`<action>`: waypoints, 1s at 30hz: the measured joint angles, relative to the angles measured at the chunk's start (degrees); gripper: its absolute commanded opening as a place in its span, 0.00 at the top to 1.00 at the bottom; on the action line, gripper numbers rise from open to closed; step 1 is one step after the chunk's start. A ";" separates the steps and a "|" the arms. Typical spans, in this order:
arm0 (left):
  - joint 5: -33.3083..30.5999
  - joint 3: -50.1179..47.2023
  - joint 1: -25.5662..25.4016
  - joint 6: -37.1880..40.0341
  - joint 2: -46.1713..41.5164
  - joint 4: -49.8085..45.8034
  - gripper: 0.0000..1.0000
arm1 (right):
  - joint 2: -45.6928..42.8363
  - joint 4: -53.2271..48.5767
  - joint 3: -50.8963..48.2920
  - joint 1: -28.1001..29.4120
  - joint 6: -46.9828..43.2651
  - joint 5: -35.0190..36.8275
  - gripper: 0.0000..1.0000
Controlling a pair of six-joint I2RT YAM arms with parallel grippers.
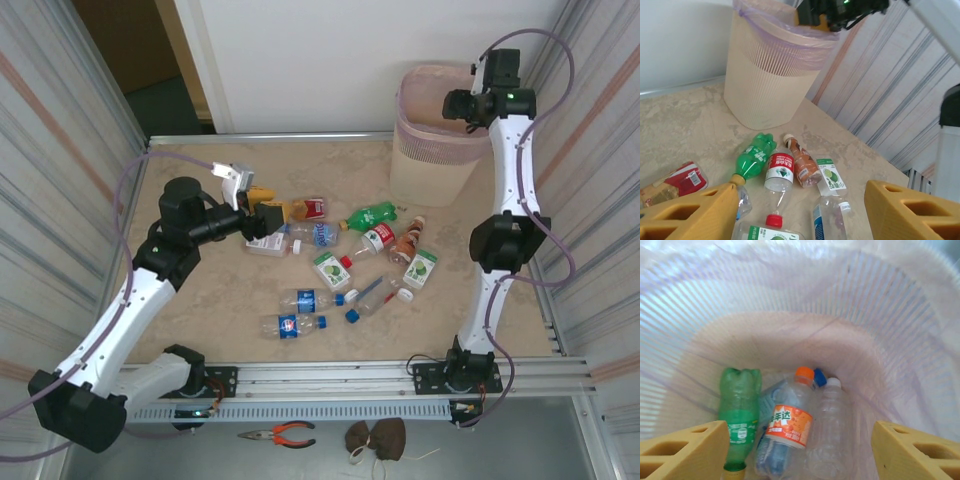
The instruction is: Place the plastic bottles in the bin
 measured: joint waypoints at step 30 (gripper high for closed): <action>-27.85 -0.35 8.26 -43.65 18.21 -25.90 0.33 | -27.61 3.19 -26.56 5.27 0.07 0.87 0.27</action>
